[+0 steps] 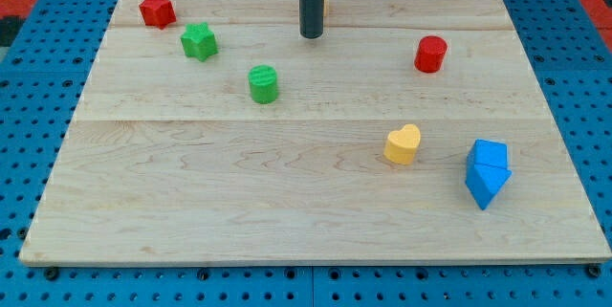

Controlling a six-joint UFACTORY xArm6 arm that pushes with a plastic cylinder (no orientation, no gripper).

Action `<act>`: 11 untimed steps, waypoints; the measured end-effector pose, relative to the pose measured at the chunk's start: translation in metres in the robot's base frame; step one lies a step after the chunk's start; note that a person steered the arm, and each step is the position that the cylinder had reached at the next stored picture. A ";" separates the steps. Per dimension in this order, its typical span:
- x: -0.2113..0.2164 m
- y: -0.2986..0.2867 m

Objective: Point your arm at the center right side of the board

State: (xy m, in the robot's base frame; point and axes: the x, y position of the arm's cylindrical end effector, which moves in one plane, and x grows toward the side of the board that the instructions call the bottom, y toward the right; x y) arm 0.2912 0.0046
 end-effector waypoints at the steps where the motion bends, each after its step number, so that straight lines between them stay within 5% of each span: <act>1: 0.009 0.000; 2: 0.022 0.000; 4: 0.113 0.020; 9: 0.135 0.273; 11: 0.216 0.337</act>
